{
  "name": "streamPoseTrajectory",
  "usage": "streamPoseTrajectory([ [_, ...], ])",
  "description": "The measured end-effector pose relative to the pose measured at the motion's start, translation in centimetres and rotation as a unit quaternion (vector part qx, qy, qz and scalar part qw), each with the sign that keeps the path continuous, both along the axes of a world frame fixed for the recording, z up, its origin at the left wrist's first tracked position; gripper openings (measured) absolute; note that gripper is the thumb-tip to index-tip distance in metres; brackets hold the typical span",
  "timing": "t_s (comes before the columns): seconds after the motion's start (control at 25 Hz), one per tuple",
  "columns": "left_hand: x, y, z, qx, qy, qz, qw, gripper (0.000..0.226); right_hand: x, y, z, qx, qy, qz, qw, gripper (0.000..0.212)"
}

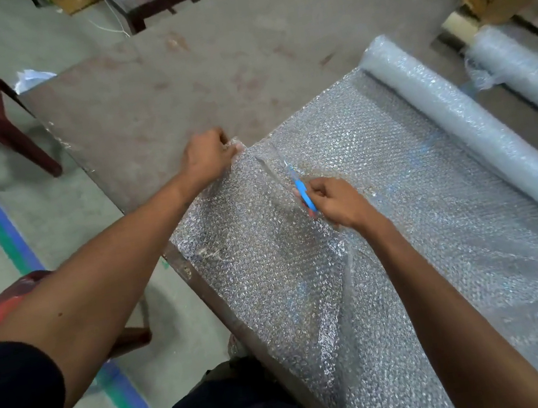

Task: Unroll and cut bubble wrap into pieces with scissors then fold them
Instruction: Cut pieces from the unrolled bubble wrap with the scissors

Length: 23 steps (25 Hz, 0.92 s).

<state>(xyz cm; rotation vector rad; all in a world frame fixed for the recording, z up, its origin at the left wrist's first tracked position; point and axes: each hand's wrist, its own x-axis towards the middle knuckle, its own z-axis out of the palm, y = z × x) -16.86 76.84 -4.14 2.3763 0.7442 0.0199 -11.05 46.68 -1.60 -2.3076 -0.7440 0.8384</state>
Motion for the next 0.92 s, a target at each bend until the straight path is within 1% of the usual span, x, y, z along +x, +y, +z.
streamPoseTrajectory([
  [0.12, -1.0, -0.1, 1.0, 0.028, -0.021, -0.019, 0.999, 0.06, -4.8, -2.6, -1.1, 0.007, -0.075, -0.043, 0.996, 0.032],
  [0.16, -1.6, -1.0, 1.2, 0.03, -0.03, -0.026, 0.999, 0.064, -6.6, -3.6, -1.6, 0.016, -0.086, -0.076, 0.993, 0.028],
  [0.24, -3.8, -4.0, 1.5, 0.056, -0.053, -0.044, 0.996, 0.064, -10.5, -5.9, -2.3, 0.025, -0.119, -0.145, 0.982, 0.024],
  [0.28, -5.1, -5.6, 1.3, 0.07, -0.068, -0.054, 0.994, 0.064, -12.1, -6.9, -2.7, 0.021, -0.152, -0.172, 0.973, 0.021],
  [0.36, -7.8, -9.6, 0.9, 0.094, -0.082, -0.107, 0.986, 0.069, -15.4, -9.5, -3.4, 0.03, -0.228, -0.233, 0.945, 0.013],
  [0.44, -9.7, -12.9, -0.5, 0.12, -0.037, -0.17, 0.977, 0.079, -18.0, -11.7, -4.0, 0.055, -0.268, -0.282, 0.919, 0.011],
  [0.52, -10.9, -14.8, -2.3, 0.15, 0.033, -0.206, 0.966, 0.091, -19.5, -13.3, -4.3, 0.073, -0.258, -0.31, 0.912, 0.011],
  [0.6, -11.4, -15.4, -3.7, 0.173, 0.063, -0.216, 0.959, 0.099, -20.3, -14.6, -4.6, 0.07, -0.257, -0.3, 0.916, 0.014],
  [0.68, -11.2, -14.9, -4.1, 0.183, 0.072, -0.22, 0.955, 0.101, -20.7, -15.7, -5.1, 0.06, -0.24, -0.282, 0.927, 0.019],
  [0.8, -11.5, -14.7, -3.7, 0.19, 0.088, -0.206, 0.956, 0.104, -22.0, -17.8, -5.5, 0.047, -0.188, -0.285, 0.939, 0.024],
  [0.88, -12.5, -15.9, -2.9, 0.175, 0.077, -0.185, 0.964, 0.101, -23.0, -19.1, -5.5, 0.059, -0.173, -0.287, 0.94, 0.028],
  [0.92, -13.2, -17.1, -2.3, 0.161, 0.061, -0.177, 0.969, 0.097, -23.6, -19.6, -5.3, 0.068, -0.18, -0.286, 0.939, 0.032],
])
